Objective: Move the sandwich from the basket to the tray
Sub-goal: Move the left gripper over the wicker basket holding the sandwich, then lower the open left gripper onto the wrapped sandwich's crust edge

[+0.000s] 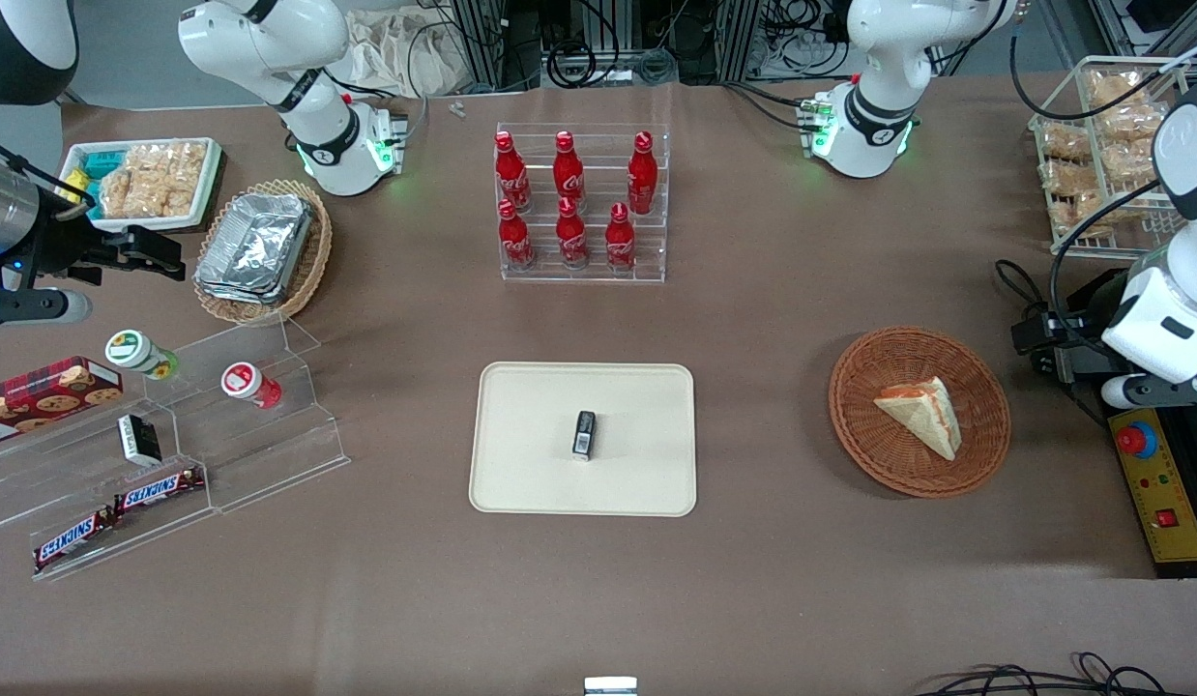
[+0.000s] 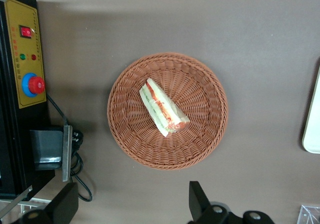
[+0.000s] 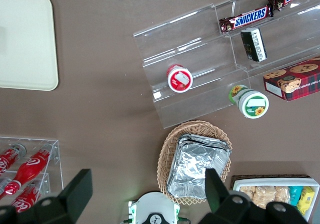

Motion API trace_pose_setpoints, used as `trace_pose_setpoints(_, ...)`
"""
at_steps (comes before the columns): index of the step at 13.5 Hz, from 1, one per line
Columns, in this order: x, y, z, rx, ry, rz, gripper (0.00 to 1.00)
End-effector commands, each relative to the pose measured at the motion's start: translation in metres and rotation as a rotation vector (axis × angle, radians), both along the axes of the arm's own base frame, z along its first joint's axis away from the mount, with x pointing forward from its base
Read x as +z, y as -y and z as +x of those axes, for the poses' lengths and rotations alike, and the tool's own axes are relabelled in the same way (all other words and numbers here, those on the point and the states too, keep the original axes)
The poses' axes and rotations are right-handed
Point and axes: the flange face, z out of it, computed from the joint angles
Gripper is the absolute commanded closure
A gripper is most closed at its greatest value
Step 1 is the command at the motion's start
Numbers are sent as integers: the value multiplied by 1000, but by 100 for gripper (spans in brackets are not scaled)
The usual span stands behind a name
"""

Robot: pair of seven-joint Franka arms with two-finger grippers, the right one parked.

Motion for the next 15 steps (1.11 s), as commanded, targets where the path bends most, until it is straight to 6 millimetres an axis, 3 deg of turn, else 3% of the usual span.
trace_pose_setpoints(1,-32,1,-1,-8,-62,14,1)
trace_pose_setpoints(6,-77,11,-27,-5,-37,23,0)
trace_pose_setpoints(11,-125,17,-34,49,-32,20,0)
trace_pose_setpoints(15,-173,20,-49,200,-8,8,0)
